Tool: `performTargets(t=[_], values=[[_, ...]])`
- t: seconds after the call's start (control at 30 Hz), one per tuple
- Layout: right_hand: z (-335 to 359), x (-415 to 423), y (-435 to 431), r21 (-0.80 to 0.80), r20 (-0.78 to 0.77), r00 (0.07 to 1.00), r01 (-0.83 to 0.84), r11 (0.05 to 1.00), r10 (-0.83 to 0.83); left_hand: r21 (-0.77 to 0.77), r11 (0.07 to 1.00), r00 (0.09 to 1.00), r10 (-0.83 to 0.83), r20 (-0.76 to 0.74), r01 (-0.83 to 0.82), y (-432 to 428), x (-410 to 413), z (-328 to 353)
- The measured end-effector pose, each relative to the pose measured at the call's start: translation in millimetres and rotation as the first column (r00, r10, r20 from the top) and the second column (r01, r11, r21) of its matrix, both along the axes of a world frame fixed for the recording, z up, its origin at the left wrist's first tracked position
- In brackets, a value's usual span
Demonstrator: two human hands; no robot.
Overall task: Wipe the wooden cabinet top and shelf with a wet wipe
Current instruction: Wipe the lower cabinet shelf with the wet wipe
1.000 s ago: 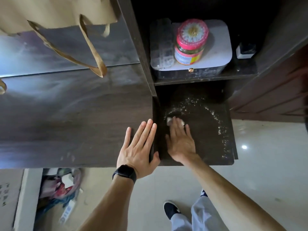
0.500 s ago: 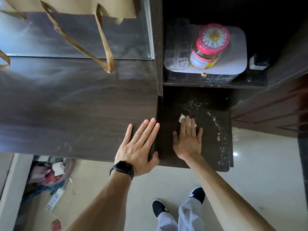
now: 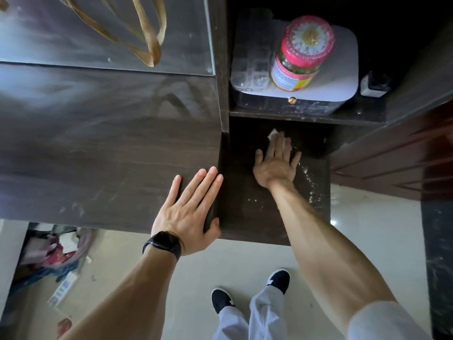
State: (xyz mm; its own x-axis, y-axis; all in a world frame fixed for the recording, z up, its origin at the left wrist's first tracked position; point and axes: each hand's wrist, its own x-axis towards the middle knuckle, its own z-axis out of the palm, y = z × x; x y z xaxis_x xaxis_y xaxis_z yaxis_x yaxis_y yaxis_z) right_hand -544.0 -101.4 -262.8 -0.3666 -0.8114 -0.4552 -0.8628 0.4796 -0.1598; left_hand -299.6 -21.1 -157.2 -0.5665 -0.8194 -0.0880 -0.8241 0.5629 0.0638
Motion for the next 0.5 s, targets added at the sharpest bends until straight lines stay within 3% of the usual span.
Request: performTargets(t=[0.1, 0.17, 0.33, 0.4, 0.5], values=[[7, -14, 45, 0.047, -0.011, 0.962, 0.273, 0.961, -0.273, 0.027, 1.0, 1.0, 0.004, 0.023, -0.005, 0, 0, 2], [8, -12, 87, 0.032, 0.011, 0.963, 0.27, 0.962, -0.271, 0.033, 0.999, 1.0, 0.009, 0.027, -0.01, 0, -1, 4], [9, 24, 178, -0.044, -0.01, 0.99, -0.144, 0.989, 0.144, 0.033, 0.999, 1.0, 0.008, 0.023, -0.009, 0, -2, 5], [5, 34, 172, -0.074, 0.005, 0.962, -0.273, 0.959, 0.274, 0.024, 1.0, 1.0, 0.002, 0.021, -0.003, 0, -1, 4], [-4, 33, 118, -0.107, -0.003, 0.942, -0.333, 0.937, 0.335, 0.005, 1.0, 1.0, -0.005, 0.014, 0.005, 0, -1, 0]])
